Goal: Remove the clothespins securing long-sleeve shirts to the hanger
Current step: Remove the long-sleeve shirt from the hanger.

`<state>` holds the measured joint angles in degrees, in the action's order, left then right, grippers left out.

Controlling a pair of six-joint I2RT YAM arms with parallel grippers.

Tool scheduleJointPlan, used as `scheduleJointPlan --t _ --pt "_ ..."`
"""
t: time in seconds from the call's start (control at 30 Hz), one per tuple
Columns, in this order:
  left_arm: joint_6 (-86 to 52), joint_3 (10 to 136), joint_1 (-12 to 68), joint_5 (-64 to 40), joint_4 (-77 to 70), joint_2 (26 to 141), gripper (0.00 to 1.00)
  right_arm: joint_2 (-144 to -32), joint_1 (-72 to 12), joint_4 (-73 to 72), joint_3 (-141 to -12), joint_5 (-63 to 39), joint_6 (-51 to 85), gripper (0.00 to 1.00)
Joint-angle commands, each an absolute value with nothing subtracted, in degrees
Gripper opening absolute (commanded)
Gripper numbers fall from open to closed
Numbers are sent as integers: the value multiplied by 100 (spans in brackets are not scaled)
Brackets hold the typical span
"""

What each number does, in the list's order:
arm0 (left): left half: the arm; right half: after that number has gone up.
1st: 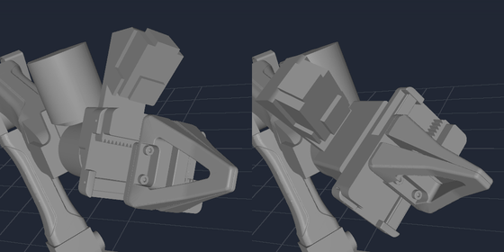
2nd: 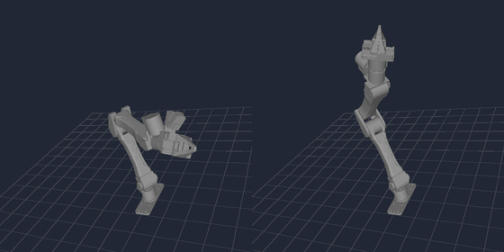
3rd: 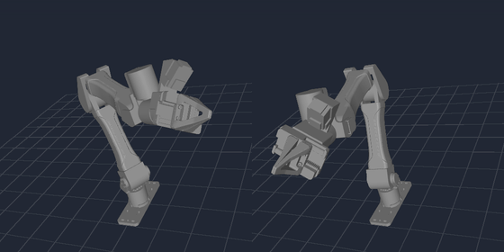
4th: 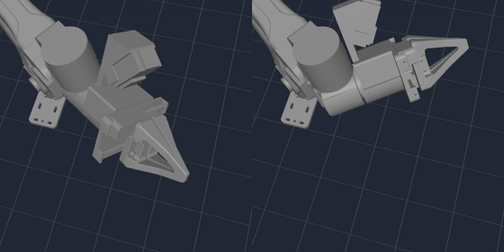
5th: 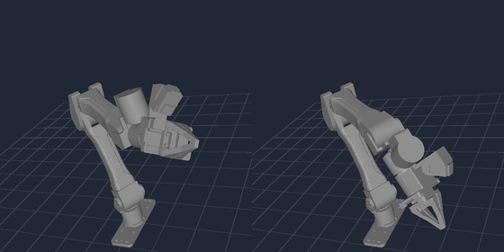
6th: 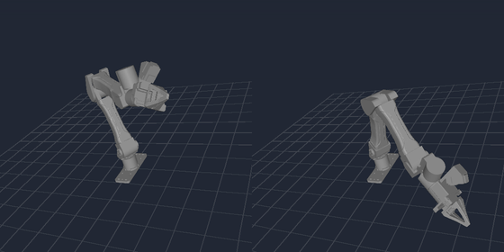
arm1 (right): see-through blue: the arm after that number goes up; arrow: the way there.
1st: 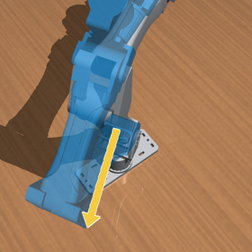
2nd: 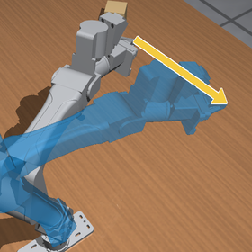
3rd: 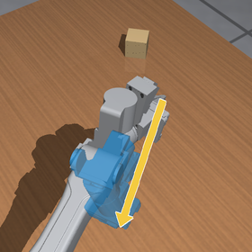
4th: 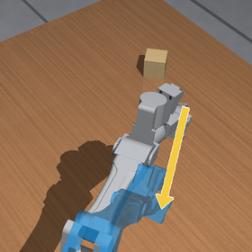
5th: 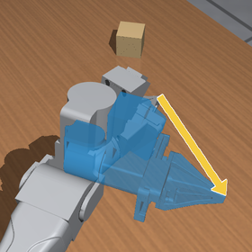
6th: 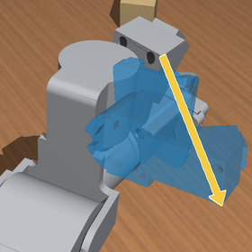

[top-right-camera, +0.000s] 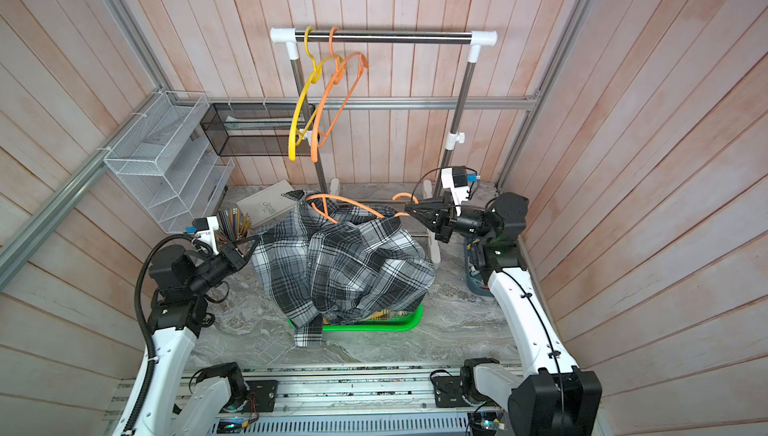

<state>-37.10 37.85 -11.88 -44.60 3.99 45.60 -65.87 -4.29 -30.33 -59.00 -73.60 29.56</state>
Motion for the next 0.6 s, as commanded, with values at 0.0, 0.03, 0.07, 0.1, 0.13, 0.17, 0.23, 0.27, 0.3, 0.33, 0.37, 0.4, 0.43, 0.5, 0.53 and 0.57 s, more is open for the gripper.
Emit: scheduleJointPlan --t 0.0,0.03,0.07,0.1,0.13,0.17,0.23,0.27,0.3,0.33,0.37,0.4,0.43,0.5,0.53,0.57 --pt "-3621 3801 -1468 -3546 661 4570 0 -6415 -88 -4018 -6024 -7364 3308 0" --pt "-3644 3766 -1494 -3478 711 4570 0 -6409 -32 -4152 -6029 -7406 3394 0" --pt "-3676 3723 -1532 -3484 690 4579 0 -6412 10 -4285 -6013 -7429 3490 0" --pt "-3720 3667 -1567 -3513 632 4577 0 -6400 63 -4397 -6003 -7444 3579 0" --pt "-3772 3623 -1594 -3516 589 4585 0 -6391 109 -4474 -5991 -7462 3663 0" --pt "-3811 3597 -1620 -3531 550 4589 0 -6389 142 -4527 -5971 -7483 3702 0" --pt "-3849 3567 -1685 -3551 510 4594 0 -6347 200 -4642 -5910 -7488 3765 0" --pt "-3845 3568 -1696 -3559 500 4599 0 -6328 217 -4664 -5888 -7488 3779 0" --pt "-3841 3573 -1713 -3568 515 4605 0 -6311 235 -4692 -5863 -7488 3780 0" --pt "-3841 3592 -1723 -3577 523 4605 0 -6289 247 -4698 -5837 -7473 3788 0" --pt "-3841 3595 -1723 -3611 504 4618 0 -6291 267 -4704 -5827 -7458 3788 0" --pt "-3849 3602 -1723 -3657 486 4615 0 -6288 285 -4719 -5802 -7449 3788 0" --pt "-3843 3613 -1723 -3685 485 4629 0 -6293 313 -4753 -5784 -7453 3809 0" --pt "-3824 3617 -1723 -3893 391 4608 0 -6310 329 -4919 -5759 -7414 3945 0" --pt "-3823 3615 -1723 -3950 393 4597 0 -6342 335 -5133 -5738 -7408 4105 0" --pt "-3800 3621 -1723 -3946 441 4583 0 -6373 334 -5334 -5722 -7412 4268 0"
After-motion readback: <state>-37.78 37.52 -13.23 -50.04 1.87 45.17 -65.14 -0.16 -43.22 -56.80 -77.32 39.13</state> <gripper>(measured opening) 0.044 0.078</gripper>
